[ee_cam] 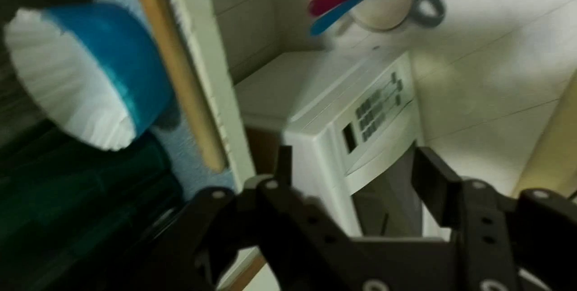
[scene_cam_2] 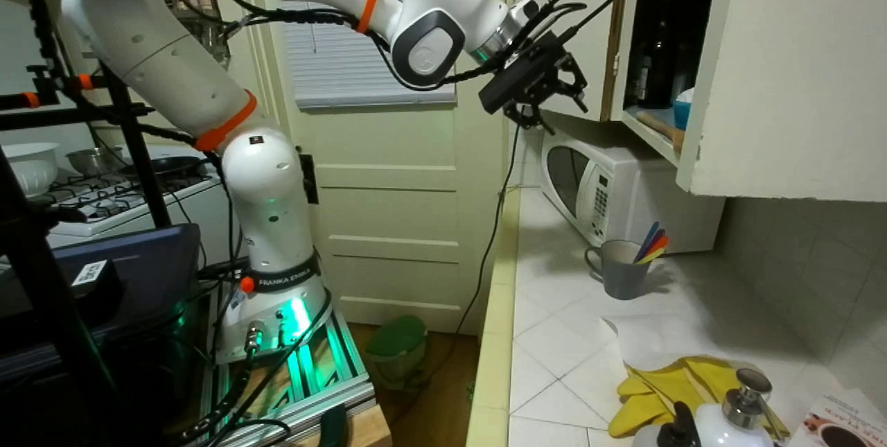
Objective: Put the wooden spoon on the bottom shelf.
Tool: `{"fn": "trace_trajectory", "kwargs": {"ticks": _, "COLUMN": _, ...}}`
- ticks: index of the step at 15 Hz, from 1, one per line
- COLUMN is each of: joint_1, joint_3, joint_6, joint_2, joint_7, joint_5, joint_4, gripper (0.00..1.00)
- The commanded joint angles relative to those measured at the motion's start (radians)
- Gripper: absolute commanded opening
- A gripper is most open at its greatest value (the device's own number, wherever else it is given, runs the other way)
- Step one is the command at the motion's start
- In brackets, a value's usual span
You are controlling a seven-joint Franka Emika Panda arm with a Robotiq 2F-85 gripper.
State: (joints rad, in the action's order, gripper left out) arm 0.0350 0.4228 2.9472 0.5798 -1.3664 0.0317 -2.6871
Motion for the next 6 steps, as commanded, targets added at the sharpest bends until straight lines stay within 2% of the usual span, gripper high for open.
{"fn": "trace_trajectory", "kwargs": {"ticks": 1, "joint_1": 0.042, "joint_3": 0.087, "joint_6": -0.269, "joint_2": 0.248, "joint_7": -0.177, "joint_5": 0.040, "joint_4": -0.093, "gripper": 1.00}}
{"fn": "trace_trajectory", "kwargs": {"ticks": 2, "joint_1": -0.004, "joint_3": 0.151, "joint_6": -0.291, "joint_2": 0.303, "joint_7": -0.276, "joint_5": 0.003, "joint_4": -0.098, "gripper": 1.00}}
{"fn": "trace_trajectory", "kwargs": {"ticks": 3, "joint_1": -0.006, "joint_3": 0.179, "joint_6": -0.363, "joint_2": 0.358, "joint_7": -0.317, "joint_5": 0.002, "joint_4": -0.055, "gripper": 1.00}}
{"fn": "trace_trajectory", "kwargs": {"ticks": 4, "joint_1": 0.007, "joint_3": 0.193, "joint_6": -0.388, "joint_2": 0.416, "joint_7": -0.353, "joint_5": -0.046, "joint_4": -0.058, "gripper": 1.00}}
{"fn": "trace_trajectory", "kwargs": {"ticks": 5, "joint_1": 0.028, "joint_3": 0.140, "joint_6": -0.301, "joint_2": 0.273, "joint_7": -0.262, "joint_5": -0.002, "joint_4": -0.051, "gripper": 1.00}}
{"fn": "trace_trajectory", "kwargs": {"ticks": 6, "joint_1": 0.025, "joint_3": 0.164, "joint_6": -0.335, "joint_2": 0.324, "joint_7": -0.299, "joint_5": -0.018, "joint_4": -0.045, "gripper": 1.00}}
